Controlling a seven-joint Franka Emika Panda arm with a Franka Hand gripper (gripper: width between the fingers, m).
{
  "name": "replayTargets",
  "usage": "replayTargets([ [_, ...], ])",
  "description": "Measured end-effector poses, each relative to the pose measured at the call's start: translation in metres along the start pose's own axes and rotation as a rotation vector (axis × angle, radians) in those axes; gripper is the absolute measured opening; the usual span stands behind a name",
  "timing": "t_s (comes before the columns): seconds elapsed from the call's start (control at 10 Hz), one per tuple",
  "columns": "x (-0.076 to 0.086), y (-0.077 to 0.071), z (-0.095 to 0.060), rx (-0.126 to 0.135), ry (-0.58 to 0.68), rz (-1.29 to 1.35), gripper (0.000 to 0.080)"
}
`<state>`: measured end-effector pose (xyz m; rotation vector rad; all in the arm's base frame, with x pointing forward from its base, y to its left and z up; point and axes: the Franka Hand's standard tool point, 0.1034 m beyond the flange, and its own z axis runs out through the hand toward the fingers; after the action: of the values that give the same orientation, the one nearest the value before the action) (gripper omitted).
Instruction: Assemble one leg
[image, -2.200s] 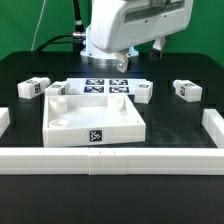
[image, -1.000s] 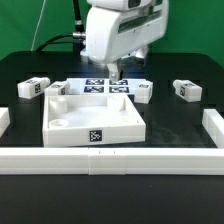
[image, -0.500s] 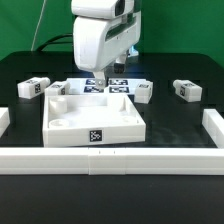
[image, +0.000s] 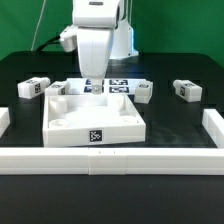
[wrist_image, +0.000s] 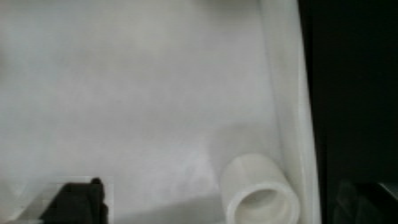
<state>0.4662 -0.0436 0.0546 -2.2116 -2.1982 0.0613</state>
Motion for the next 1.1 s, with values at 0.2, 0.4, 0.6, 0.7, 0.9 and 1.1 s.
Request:
replayTargets([
  [0.2, 0.001, -0.002, 0.002, 0.004, -0.001, -0.003, 0.0650],
  [0.4, 0.001, -0.002, 0.002, 0.006, -0.001, -0.002, 0.0650],
  [0.6, 0.001, -0.015, 0.018, 0.019, 0.008, -0.066, 0.0650],
  [0.7, 0.000, -0.022, 0.026, 0.016, 0.013, -0.084, 0.0650],
  [0.9, -0.002, -0.023, 0.033, 0.007, 0.013, -0.086, 0.0650],
  [1.1, -0.006, -0.024, 0.040, 0.020, 0.013, -0.081, 0.0650],
])
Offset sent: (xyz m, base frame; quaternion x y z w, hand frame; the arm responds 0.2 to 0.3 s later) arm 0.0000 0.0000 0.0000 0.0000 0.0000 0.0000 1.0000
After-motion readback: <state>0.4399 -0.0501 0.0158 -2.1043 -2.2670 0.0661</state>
